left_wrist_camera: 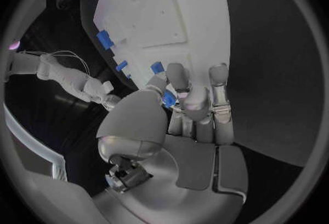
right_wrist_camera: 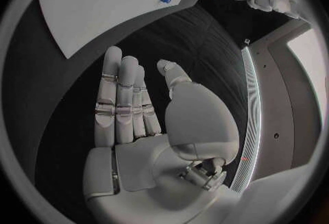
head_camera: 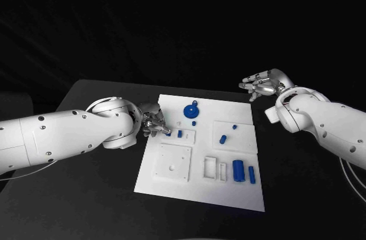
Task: Assemble the parts on the task board
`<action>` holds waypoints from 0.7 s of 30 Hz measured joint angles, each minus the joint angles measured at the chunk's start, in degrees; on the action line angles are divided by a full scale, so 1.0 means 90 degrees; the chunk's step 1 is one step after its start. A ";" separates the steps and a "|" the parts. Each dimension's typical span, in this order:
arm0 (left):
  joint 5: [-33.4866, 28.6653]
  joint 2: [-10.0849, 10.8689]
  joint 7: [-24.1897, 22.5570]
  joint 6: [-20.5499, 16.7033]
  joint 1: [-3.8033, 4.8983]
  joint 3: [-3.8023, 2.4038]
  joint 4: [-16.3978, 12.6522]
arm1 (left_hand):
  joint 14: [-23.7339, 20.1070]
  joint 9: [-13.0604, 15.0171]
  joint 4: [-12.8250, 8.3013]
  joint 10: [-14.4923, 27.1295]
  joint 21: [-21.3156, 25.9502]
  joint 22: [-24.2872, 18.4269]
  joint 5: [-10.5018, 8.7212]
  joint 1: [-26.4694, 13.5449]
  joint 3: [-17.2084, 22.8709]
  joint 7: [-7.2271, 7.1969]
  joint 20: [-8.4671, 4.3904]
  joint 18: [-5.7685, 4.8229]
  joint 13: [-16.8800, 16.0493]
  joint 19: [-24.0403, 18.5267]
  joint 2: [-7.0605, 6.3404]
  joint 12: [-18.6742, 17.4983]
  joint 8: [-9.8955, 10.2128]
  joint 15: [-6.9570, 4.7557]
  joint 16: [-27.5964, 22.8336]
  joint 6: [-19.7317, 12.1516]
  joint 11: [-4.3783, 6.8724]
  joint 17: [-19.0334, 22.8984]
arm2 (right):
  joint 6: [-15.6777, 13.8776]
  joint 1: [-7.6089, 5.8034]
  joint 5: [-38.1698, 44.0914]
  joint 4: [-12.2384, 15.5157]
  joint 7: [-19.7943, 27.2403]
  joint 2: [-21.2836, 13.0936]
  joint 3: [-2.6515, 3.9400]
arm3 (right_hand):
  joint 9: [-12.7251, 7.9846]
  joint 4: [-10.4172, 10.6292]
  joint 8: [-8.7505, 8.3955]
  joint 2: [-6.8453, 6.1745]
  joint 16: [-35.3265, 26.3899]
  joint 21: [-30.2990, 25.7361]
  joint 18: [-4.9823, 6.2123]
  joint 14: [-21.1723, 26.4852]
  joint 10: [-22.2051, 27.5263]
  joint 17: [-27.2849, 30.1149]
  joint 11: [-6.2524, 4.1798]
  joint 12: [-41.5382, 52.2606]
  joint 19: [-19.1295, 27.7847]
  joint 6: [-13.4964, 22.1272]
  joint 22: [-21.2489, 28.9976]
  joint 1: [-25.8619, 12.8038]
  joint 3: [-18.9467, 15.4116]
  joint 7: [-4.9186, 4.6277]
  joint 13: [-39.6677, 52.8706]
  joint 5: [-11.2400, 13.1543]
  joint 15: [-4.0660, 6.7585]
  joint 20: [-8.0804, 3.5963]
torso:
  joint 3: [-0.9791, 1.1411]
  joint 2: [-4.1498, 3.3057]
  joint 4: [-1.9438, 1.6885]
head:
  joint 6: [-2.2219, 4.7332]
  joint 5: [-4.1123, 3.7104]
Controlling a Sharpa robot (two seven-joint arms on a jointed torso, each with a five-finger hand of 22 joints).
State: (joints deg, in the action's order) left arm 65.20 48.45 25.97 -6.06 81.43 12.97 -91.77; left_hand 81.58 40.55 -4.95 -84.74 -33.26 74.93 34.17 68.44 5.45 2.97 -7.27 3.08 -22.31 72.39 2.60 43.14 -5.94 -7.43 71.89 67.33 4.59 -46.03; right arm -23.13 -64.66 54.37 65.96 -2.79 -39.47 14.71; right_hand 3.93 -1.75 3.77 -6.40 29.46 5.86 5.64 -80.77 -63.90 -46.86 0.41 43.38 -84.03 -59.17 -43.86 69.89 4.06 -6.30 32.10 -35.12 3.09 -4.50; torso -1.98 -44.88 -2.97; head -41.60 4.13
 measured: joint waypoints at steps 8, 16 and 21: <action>-0.0002 -0.0046 0.0022 0.0092 0.0012 -0.0009 0.0047 | 0.0000 0.0001 0.0000 0.0000 0.0000 0.0000 0.0110 0.0008 0.0000 -0.0001 0.0000 0.0000 0.0001 0.0000 0.0008 -0.0029 0.0002 0.0000 0.0000 -0.0001 0.0000 0.0008 | 0.0002 0.0004 -0.0001 -0.0009 0.0000 0.0007 0.0000 | 0.0000 0.0000 0.0000 0.0000 0.0000 0.0000 0.0000 0.0000 0.0000 0.0000 0.0000 0.0000 0.0000 0.0000 0.0000 0.0000 0.0000 0.0000 -0.0006 0.0000 0.0000 0.0000 | 0.0004 0.0000 0.0002 | -0.0004 -0.0004; -0.0050 -0.0099 0.0107 0.0213 0.0024 -0.0015 0.0074 | 0.0010 0.0070 0.0000 -0.0030 0.0000 -0.0001 0.0697 -0.0098 0.0000 0.0035 0.0000 -0.0001 -0.0008 0.0000 -0.0097 -0.0030 -0.0062 0.0011 0.0000 0.0037 -0.0029 -0.0010 | 0.0005 0.0008 -0.0001 -0.0012 0.0000 0.0011 0.0000 | 0.0000 0.0000 0.0000 0.0000 0.0000 0.0000 -0.0001 0.0000 0.0000 -0.0001 0.0000 0.0000 0.0000 0.0000 0.0007 0.0000 0.0000 0.0000 -0.0005 0.0000 0.0000 0.0000 | 0.0006 0.0000 -0.0001 | -0.0007 -0.0023; -0.0096 -0.0131 0.0160 0.0287 0.0028 -0.0021 0.0080 | 0.0010 0.0109 -0.0071 -0.0033 -0.0025 -0.0001 0.0761 -0.0193 0.0071 0.0031 0.0000 -0.0001 -0.0018 0.0000 -0.0115 -0.0029 -0.0075 0.0011 0.0000 0.0044 -0.0031 -0.0029 | 0.0006 0.0009 -0.0001 -0.0014 0.0000 0.0015 0.0000 | 0.0000 0.0000 0.0000 0.0000 0.0000 0.0000 0.0000 0.0000 0.0000 -0.0001 0.0000 0.0000 0.0000 0.0000 0.0011 0.0000 0.0000 0.0000 -0.0005 0.0000 0.0000 0.0000 | 0.0003 0.0002 -0.0001 | -0.0004 -0.0020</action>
State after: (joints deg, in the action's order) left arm 64.34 47.27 27.41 -3.48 81.69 12.78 -91.05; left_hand 81.66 41.53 -5.59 -85.04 -33.49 74.91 41.02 66.70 6.09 3.25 -7.27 3.07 -22.48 72.39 1.57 42.87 -6.61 -7.33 71.89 67.73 4.31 -46.29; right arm -23.08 -64.58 54.36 65.84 -2.79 -39.34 14.71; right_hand 3.93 -1.75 3.77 -6.41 29.46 5.86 5.64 -80.77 -63.90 -46.87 0.41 43.38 -84.03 -59.17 -43.75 69.90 4.06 -6.30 32.05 -35.12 3.09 -4.50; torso -1.95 -44.87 -2.98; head -41.64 3.96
